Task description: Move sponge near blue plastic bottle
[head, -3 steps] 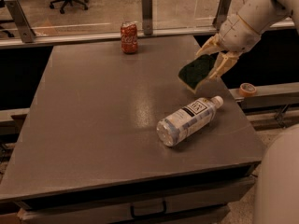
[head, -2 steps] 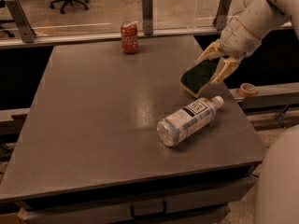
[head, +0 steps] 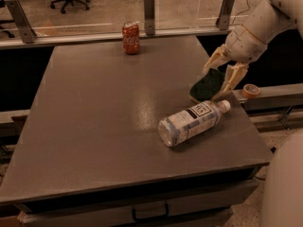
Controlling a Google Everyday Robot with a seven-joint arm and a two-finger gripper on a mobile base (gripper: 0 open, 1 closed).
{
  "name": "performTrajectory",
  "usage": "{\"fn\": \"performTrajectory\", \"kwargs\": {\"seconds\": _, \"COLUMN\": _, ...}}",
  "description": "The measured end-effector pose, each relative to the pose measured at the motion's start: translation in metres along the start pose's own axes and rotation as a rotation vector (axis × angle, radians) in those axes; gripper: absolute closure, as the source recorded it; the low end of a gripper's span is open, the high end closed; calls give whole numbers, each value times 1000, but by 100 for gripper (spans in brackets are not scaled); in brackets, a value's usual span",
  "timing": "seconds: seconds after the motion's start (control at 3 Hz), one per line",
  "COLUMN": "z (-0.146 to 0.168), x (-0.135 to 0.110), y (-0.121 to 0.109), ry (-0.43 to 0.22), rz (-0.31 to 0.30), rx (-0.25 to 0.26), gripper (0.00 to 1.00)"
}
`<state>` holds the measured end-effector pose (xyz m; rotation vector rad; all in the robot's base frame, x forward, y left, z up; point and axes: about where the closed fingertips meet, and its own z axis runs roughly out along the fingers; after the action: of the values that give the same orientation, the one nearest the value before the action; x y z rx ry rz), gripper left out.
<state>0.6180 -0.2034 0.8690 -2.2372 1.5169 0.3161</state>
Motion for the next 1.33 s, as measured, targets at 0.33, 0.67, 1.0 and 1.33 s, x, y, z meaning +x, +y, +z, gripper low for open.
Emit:
{"fn": "performTrajectory", "kwargs": {"seconds": 0.33, "z": -10, "x": -5, "y": -5, "ry": -1, "rz": 3, "rx": 36, "gripper": 0}}
{"fn": "performTrajectory", "kwargs": {"seconds": 0.67, "z": -43, "x": -13, "y": -19, "ry": 9, "rz": 9, "rx": 128, "gripper": 0}}
{"fn": "performTrajectory", "kwargs": {"seconds": 1.0, "z": -113, "x": -25, "y": -30, "ry": 1, "rz": 47, "rx": 328, "gripper": 0}}
{"fn": "performTrajectory", "kwargs": {"seconds": 1.33, "z": -209, "x": -41, "y": -28, "ry": -1, "rz": 79, "rx": 588, "gripper": 0}}
